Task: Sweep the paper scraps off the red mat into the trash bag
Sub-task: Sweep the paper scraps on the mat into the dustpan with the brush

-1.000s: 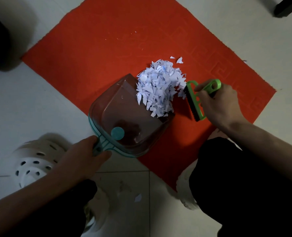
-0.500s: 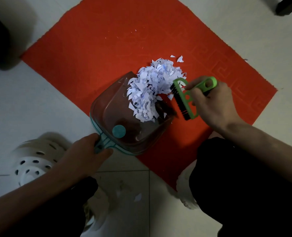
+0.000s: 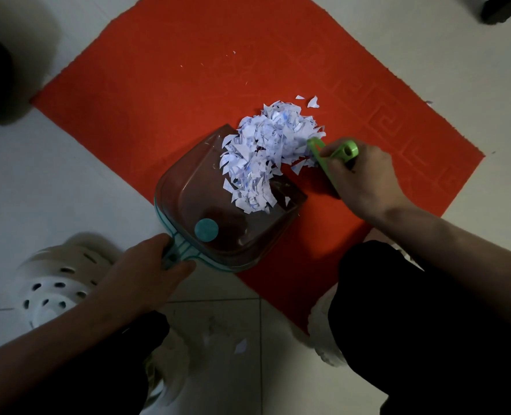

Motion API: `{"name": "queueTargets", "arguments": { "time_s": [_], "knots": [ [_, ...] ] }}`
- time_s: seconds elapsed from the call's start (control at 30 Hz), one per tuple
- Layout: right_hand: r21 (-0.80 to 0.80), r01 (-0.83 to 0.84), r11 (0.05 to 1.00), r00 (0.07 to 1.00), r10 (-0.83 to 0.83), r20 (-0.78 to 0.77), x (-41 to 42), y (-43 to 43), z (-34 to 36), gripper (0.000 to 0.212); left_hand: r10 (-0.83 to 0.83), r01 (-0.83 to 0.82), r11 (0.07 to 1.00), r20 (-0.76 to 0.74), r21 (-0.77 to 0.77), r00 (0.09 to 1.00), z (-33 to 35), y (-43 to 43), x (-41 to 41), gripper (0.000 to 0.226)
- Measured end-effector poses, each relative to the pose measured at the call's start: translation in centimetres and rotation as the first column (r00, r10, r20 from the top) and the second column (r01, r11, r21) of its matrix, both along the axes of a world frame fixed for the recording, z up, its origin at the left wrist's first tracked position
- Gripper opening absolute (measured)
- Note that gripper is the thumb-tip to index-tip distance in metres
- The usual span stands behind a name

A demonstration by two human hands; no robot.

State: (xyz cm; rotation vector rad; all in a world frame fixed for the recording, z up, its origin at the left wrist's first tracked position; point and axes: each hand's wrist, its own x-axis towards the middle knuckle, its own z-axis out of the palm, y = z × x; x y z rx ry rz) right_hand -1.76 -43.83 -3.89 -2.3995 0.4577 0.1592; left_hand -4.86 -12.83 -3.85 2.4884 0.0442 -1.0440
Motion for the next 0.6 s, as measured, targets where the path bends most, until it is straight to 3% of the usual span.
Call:
{"name": "queueTargets", "arguments": {
  "time_s": [0.17, 0.43, 0.6],
  "knots": [
    [0.104, 0.015, 0.994, 0.998, -0.021, 0.058, -0.5, 0.4, 1.2, 0.024, 0.000, 0.000, 1.000, 0.009, -0.001, 1.000, 0.0, 0.0, 0.0, 0.028],
    [-0.016, 0.117, 0.993, 0.989, -0.115, 0.088, 0.1, -1.7, 0.5, 0.020, -0.006, 0.006, 1.000, 0.032, -0.001, 0.999, 0.0, 0.1, 0.0, 0.028],
    [-0.006, -0.001, 1.000, 1.000, 0.001, 0.002, 0.0, 0.4, 0.2, 0.021, -0.001, 0.001, 1.000, 0.042, -0.008, 0.999, 0.0, -0.1, 0.0, 0.028]
  ]
}}
